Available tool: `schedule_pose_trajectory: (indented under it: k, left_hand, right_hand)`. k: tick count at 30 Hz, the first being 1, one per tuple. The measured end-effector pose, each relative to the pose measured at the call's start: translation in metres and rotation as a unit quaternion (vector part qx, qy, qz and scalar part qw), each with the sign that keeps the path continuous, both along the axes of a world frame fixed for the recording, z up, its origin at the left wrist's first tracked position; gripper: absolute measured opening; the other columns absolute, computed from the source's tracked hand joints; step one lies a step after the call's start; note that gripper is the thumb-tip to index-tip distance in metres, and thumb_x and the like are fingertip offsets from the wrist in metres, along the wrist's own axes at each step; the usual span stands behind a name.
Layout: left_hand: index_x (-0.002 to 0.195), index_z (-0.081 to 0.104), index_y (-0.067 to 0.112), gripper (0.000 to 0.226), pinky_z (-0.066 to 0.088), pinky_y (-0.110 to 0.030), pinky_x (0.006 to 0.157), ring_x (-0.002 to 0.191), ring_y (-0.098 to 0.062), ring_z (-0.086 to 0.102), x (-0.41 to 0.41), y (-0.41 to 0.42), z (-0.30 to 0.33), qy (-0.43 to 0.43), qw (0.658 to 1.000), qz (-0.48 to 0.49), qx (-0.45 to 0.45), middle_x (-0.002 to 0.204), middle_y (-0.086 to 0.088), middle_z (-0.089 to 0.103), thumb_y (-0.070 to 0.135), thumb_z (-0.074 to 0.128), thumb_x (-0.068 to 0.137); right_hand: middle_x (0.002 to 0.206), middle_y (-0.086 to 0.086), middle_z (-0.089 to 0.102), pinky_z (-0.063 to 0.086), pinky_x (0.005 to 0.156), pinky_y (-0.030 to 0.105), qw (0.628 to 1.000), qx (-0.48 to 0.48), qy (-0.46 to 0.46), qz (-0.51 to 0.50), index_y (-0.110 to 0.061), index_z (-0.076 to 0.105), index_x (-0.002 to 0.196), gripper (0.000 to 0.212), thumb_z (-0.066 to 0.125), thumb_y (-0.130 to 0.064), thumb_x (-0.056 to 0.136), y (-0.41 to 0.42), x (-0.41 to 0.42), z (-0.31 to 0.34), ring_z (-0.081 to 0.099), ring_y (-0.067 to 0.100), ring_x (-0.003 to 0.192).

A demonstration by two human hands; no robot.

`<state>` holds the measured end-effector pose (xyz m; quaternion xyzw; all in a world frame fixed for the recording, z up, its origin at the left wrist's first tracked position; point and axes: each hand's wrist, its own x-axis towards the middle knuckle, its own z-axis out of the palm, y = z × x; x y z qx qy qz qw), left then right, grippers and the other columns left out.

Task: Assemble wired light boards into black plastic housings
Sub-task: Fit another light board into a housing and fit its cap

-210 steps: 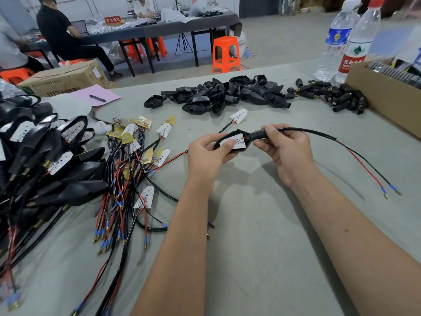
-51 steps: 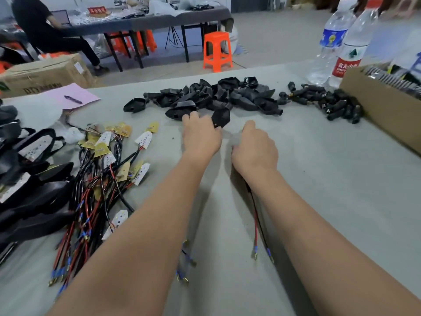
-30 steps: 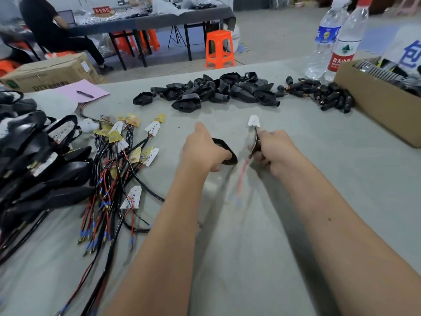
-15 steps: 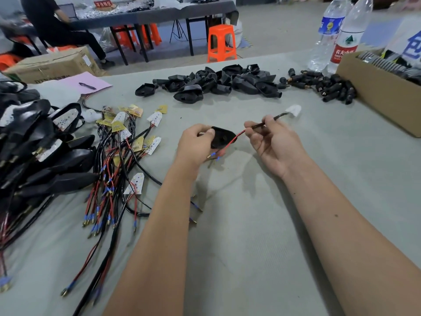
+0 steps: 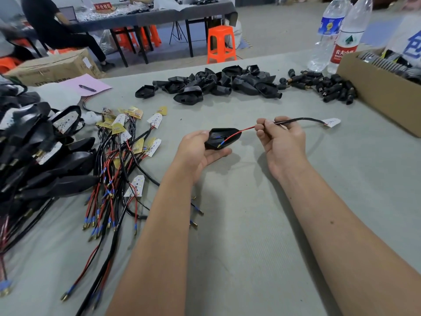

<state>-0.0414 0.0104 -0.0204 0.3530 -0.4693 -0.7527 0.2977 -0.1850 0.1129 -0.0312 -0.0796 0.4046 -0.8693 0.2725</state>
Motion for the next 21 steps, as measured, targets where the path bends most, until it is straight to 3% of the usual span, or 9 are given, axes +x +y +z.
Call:
schedule_pose_trajectory:
  k: [4,9,14,17,21]
  left_hand:
    - [0.107,0.064,-0.009,0.033,0.063,-0.037,0.072,0.081,-0.036,0.075,-0.001,0.003,0.0,-0.008,1.0,-0.01,-0.027,0.114,-0.028,0.068,0.01,0.037,0.11]
    - [0.106,0.069,-0.004,0.037,0.062,-0.033,0.074,0.08,-0.034,0.075,-0.002,0.008,0.002,-0.027,0.997,-0.022,-0.067,0.108,-0.024,0.072,0.012,0.036,0.111]
    - [0.112,0.066,-0.008,0.037,0.062,-0.03,0.07,0.073,-0.023,0.075,-0.008,0.015,0.001,-0.059,0.99,-0.021,-0.124,0.094,-0.016,0.072,0.013,0.035,0.111]
    - [0.113,0.065,-0.007,0.036,0.063,-0.032,0.072,0.076,-0.022,0.069,-0.011,0.018,0.001,-0.069,0.988,-0.015,-0.139,0.087,-0.015,0.067,0.014,0.036,0.111]
    - [0.125,0.055,-0.011,0.034,0.064,-0.041,0.083,0.083,-0.027,0.072,-0.014,0.018,0.001,-0.048,0.995,-0.005,-0.084,0.111,-0.026,0.068,0.017,0.04,0.111]
  right_hand:
    - [0.087,0.017,0.071,0.057,0.065,0.024,0.994,0.041,0.092,0.033,-0.006,0.051,0.106,0.029,0.068,0.011,0.091,0.001,0.007,-0.002,0.072,0.021,0.069]
    - [0.084,0.009,0.075,0.053,0.053,0.025,0.964,0.076,0.229,0.112,-0.007,0.067,0.101,0.018,0.075,0.004,0.088,0.002,0.018,0.001,0.071,0.02,0.068]
    - [0.085,0.013,0.073,0.058,0.059,0.026,0.958,0.053,0.228,0.163,-0.009,0.075,0.101,0.015,0.078,-0.002,0.088,0.002,0.021,0.0,0.073,0.023,0.075]
    - [0.083,0.015,0.075,0.06,0.067,0.027,0.956,0.06,0.225,0.176,-0.009,0.078,0.09,0.009,0.079,-0.001,0.086,0.0,0.023,-0.002,0.074,0.024,0.074]
    - [0.077,0.017,0.074,0.062,0.069,0.036,0.964,0.086,0.216,0.129,-0.003,0.074,0.084,0.008,0.076,0.004,0.087,-0.003,0.021,-0.006,0.074,0.029,0.069]
